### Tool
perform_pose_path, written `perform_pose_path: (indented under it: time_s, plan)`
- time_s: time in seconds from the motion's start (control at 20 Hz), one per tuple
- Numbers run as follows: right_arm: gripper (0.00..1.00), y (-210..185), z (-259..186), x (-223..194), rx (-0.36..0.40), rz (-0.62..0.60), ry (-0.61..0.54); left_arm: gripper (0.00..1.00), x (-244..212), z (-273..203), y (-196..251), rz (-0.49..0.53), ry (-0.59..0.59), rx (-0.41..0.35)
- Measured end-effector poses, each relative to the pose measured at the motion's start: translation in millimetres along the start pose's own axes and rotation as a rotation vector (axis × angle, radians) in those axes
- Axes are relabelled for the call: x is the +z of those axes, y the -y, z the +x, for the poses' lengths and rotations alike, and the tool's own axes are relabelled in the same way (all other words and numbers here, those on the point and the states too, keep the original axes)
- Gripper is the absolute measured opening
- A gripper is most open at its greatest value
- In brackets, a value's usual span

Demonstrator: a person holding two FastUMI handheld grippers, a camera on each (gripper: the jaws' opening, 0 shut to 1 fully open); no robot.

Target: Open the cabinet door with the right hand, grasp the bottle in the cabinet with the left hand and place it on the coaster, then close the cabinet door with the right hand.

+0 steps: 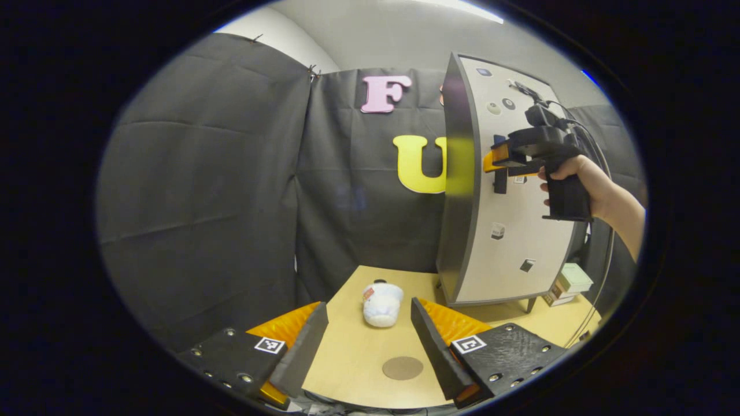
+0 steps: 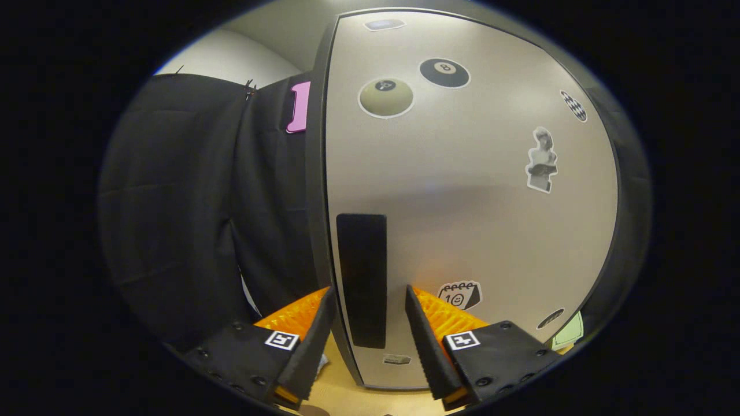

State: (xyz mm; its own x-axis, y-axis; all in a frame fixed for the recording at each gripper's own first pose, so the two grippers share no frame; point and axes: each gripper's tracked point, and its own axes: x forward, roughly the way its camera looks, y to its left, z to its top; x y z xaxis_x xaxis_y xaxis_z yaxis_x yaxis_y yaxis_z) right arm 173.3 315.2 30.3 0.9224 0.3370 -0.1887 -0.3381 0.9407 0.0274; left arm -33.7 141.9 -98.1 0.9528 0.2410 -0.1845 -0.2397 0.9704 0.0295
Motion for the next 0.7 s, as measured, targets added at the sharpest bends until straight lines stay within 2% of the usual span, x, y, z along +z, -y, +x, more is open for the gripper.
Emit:
perform_pose_path:
  time_s: [0.05,0.1,0.15,0.25,0.35,0.45,0.5,0.55,0.65,0.7]
  plan:
    - [0.66,-2,1,0,0.002,0.015,-0.002,0.89,1,1,-1,0.005,0.001,0.002]
    - [0.46,-3,2,0,0.0,0.022,-0.006,0.89,1,1,-3,0.008,0.001,0.005]
    - [0.4,-3,2,1,-0.006,0.021,-0.003,0.89,2,1,-4,0.009,0.001,0.009]
    - [0.34,-3,1,0,-0.013,0.009,-0.003,0.89,3,-1,-6,0.008,0.001,0.013]
    - [0.34,-2,2,0,-0.002,0.029,0.0,0.89,3,-5,-8,0.011,0.001,0.018]
    - [0.22,-3,2,0,0.033,0.018,0.019,0.87,3,-8,-8,0.012,0.0,0.02]
    - [0.22,-4,1,-1,0.047,0.007,0.023,0.89,3,-9,-7,0.008,0.002,0.018]
    - [0.16,-6,1,-1,0.06,0.006,0.016,0.89,3,-9,-6,0.003,0.003,0.017]
    - [0.14,-5,0,-1,0.086,-0.014,0.004,0.89,2,-10,-4,-0.007,0.001,0.013]
    - [0.1,-6,-1,-2,0.099,-0.033,-0.002,0.87,2,-10,-1,-0.008,0.0,0.014]
